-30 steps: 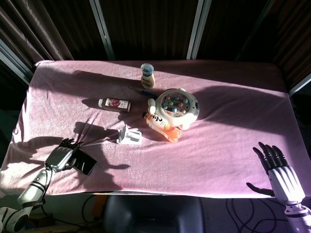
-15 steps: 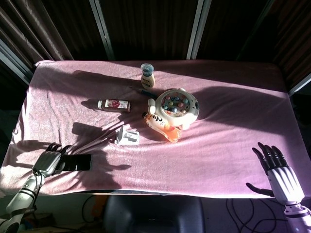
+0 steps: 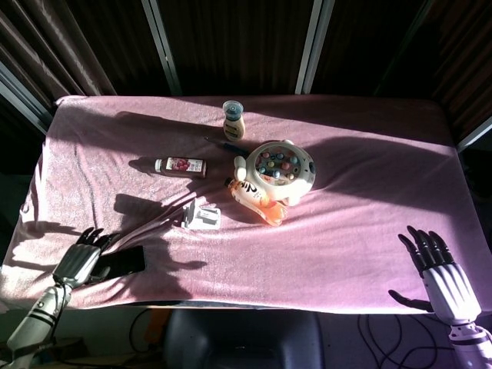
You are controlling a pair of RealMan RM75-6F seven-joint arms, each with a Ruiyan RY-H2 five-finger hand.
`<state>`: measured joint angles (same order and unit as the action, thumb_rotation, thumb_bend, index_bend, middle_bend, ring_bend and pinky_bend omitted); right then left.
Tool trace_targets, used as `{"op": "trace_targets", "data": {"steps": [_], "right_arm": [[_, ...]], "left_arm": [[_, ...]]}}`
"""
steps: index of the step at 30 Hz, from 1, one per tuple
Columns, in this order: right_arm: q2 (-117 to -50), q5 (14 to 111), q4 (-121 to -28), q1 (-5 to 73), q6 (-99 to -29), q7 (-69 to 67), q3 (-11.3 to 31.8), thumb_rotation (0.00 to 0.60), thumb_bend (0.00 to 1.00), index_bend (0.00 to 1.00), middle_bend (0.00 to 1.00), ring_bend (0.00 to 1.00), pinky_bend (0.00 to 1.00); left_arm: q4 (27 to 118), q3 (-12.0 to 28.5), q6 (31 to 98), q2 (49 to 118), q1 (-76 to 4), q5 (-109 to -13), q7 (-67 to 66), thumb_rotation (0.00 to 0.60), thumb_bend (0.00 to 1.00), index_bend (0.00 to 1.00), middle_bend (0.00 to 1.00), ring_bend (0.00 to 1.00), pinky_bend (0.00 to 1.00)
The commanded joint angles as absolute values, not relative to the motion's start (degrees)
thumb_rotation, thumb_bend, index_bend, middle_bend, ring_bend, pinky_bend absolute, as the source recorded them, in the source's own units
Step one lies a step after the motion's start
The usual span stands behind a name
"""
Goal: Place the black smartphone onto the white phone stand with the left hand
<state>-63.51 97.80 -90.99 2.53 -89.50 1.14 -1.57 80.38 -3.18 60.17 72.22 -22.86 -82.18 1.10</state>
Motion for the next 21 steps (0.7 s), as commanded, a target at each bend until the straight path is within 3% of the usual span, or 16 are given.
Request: {"op": "trace_targets", "data": {"steps": [1,6,12,21], "right_arm": [[-63.6,97.8,-91.0,2.5,-89.4,1.4,-1.6,0.6,0.19,0.0,0.0,0.0,0.0],[-63.6,98.0,-91.1,2.6,-89.2,1.8,-1.7,0.6,0.19,0.0,0.0,0.0,0.0],[-63.4,98.0,-91.0,2.6,-89.3,1.1,-1.7,0.6,0.19,0.0,0.0,0.0,0.0],[-63.0,98.2,-90.8,2.5,-89.9,0.0,-1.8,0.6,0.19,0.0,0.0,0.0,0.0]], "left_arm": [[85.8,-4.3,60.6,70.1,-22.5,-83.8,-0.8,0.6,0.3,0.11,0.17,0.01,0.0],[94.3,-3.2,58.8,69.2,-23.0,-76.4,-16.5,0.6,0.26,0.12,0.16,0.0,0.0],[100.6,-0.9,62.5,73.7,-24.0,-63.4,-39.0,0.6,0.25,0.14,0.2,0.02,0.0],[100.7,0.4,66.6,79.7,-26.1,-51.3,-51.7,0.6,0.23,0.15,0.24,0.06,0.02]]}}
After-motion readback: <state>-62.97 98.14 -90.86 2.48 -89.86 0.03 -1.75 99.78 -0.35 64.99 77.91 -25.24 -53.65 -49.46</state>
